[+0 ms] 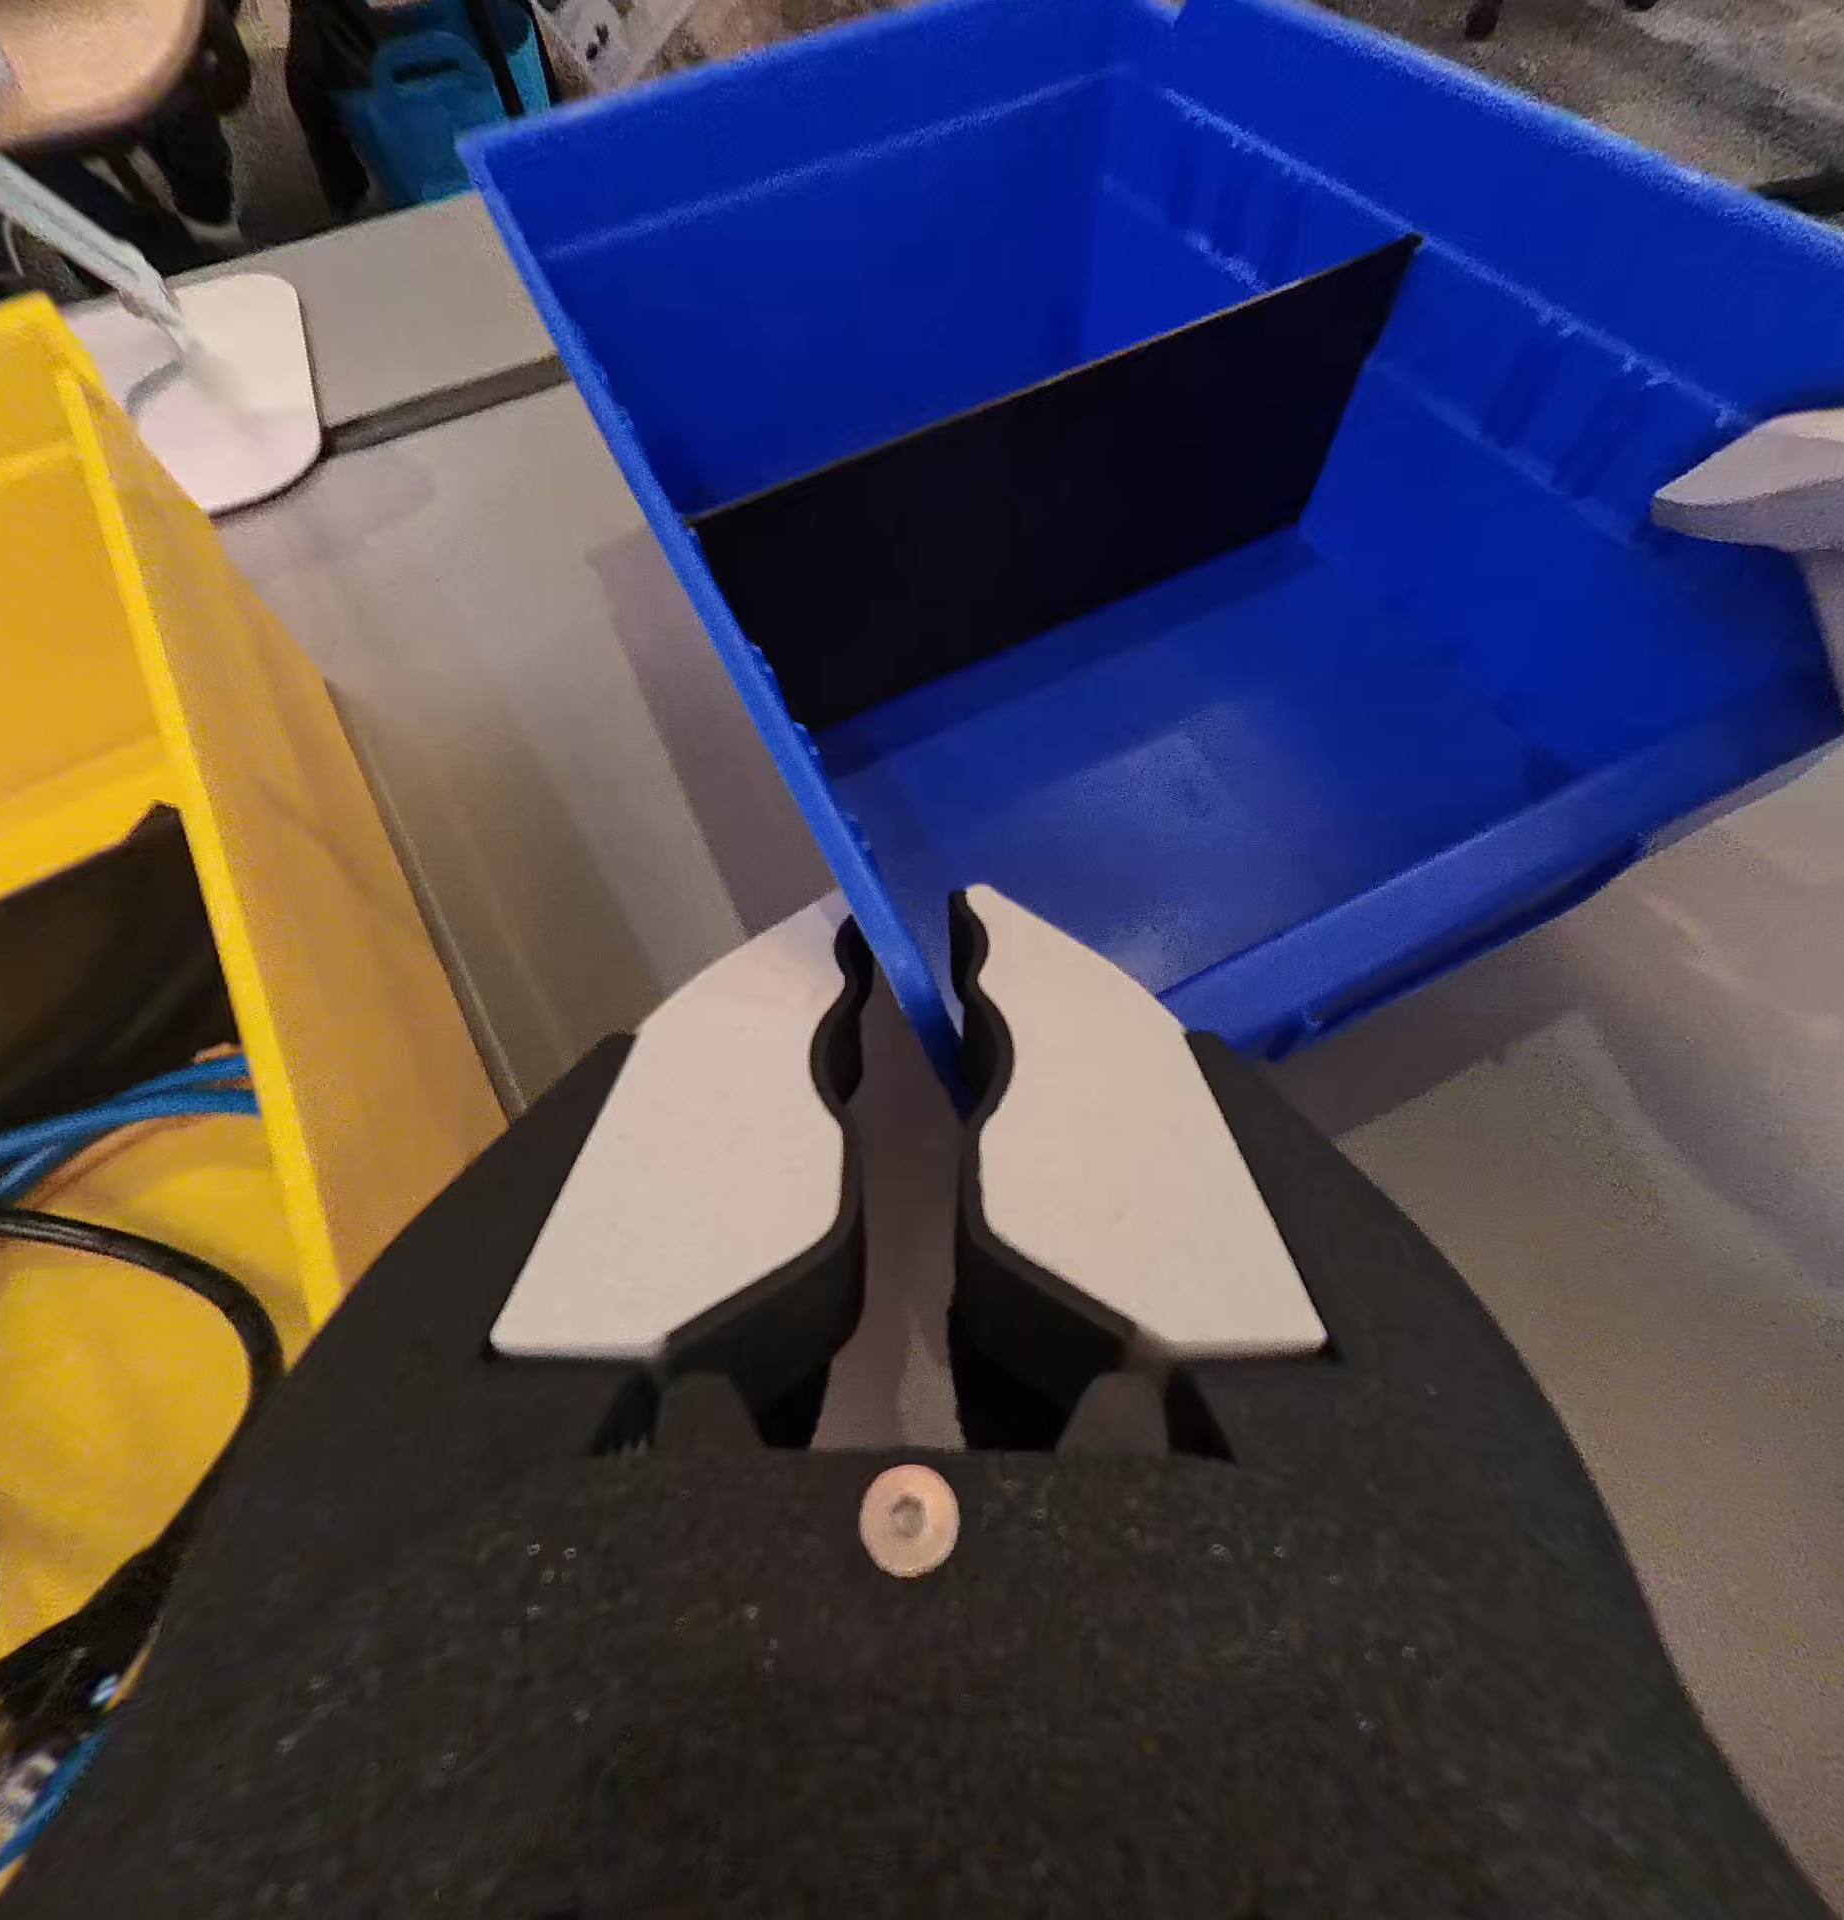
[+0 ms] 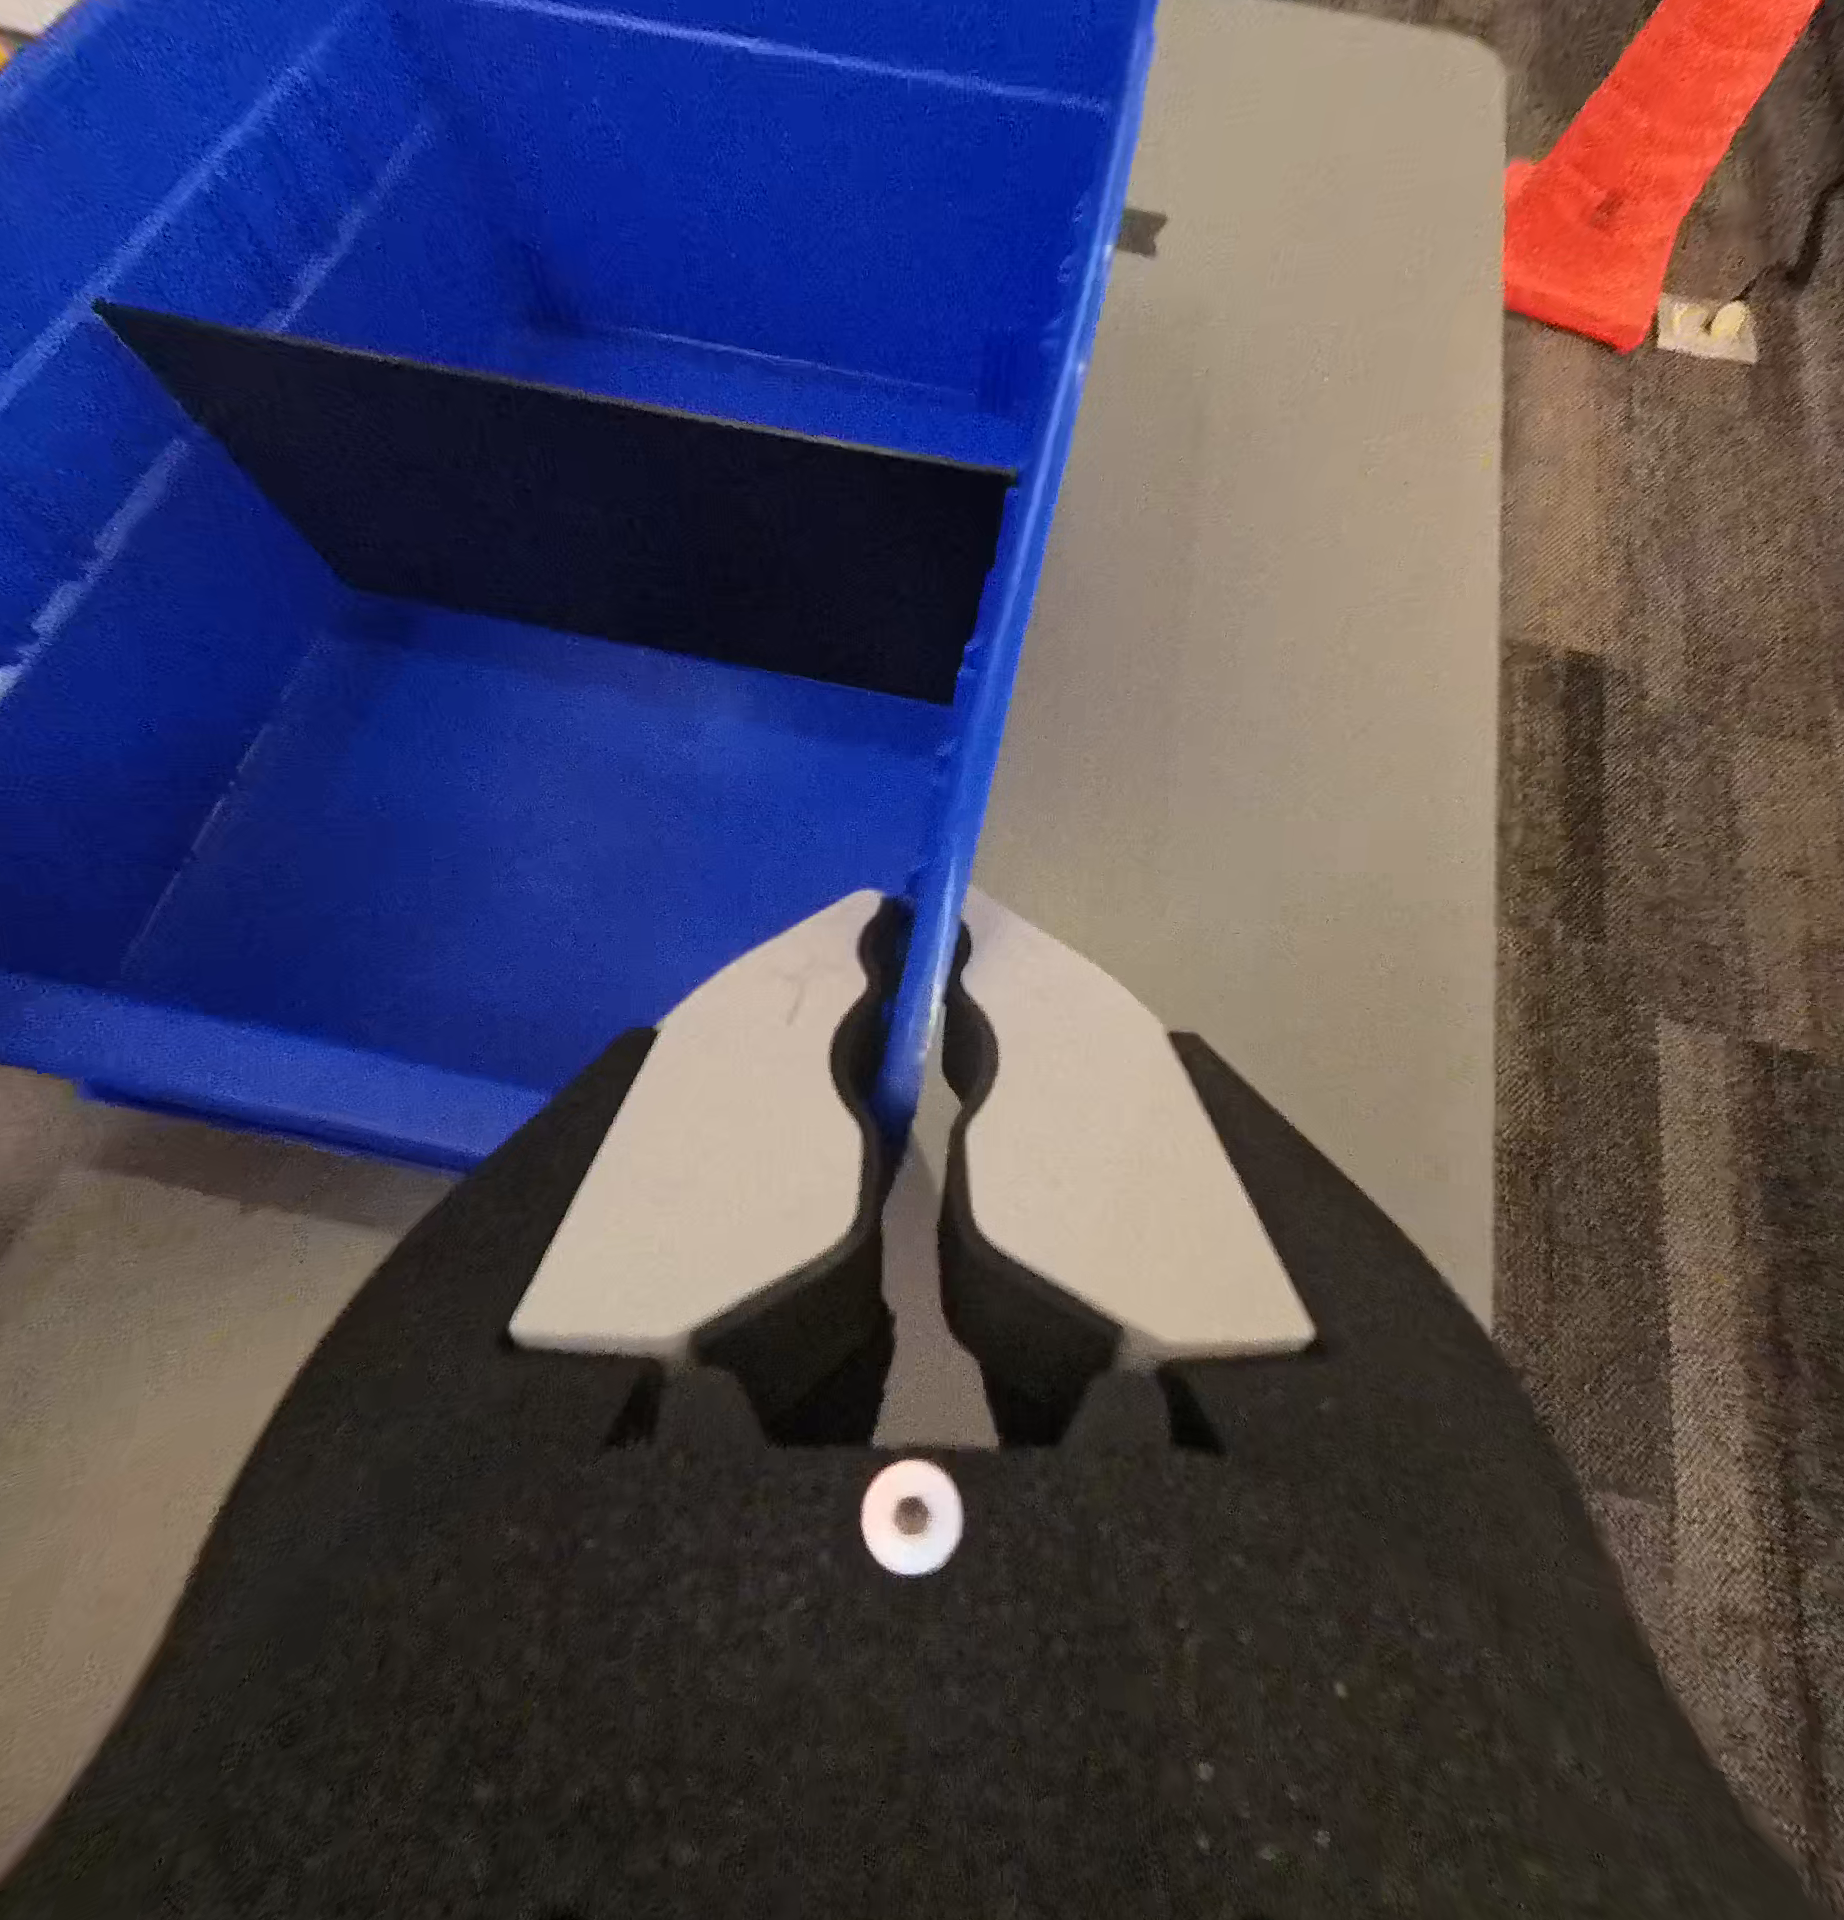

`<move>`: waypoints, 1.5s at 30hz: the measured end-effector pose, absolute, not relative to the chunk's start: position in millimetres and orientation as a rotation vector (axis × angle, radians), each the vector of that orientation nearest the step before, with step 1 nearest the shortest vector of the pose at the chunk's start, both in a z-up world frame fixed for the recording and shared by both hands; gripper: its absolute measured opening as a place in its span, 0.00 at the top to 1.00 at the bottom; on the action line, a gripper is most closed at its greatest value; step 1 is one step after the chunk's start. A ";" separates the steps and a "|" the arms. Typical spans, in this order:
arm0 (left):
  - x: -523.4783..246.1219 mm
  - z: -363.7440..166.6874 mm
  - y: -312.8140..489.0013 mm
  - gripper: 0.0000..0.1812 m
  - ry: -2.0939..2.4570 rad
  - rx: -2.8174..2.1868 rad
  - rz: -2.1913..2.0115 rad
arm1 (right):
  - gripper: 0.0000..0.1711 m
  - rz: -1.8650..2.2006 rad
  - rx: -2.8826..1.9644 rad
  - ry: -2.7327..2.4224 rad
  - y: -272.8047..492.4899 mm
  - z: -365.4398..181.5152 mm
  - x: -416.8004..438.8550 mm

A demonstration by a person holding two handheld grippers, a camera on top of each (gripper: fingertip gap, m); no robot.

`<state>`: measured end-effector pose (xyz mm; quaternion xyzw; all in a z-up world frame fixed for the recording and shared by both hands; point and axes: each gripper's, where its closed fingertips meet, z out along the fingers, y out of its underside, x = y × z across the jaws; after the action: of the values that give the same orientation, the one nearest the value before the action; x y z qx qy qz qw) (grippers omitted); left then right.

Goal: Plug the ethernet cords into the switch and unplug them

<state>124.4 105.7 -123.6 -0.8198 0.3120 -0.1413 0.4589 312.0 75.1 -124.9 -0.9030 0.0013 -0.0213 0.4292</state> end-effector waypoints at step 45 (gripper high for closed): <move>-195.0 -118.8 156.2 0.96 0.405 -2.090 -0.344 | 0.98 -0.041 -2.067 0.059 128.1 -96.9 -5.1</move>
<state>-195.0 156.2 -118.8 -0.8539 0.1654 -0.1408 0.4730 -5.1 128.1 -96.9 -0.8588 0.0245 -0.0169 0.5114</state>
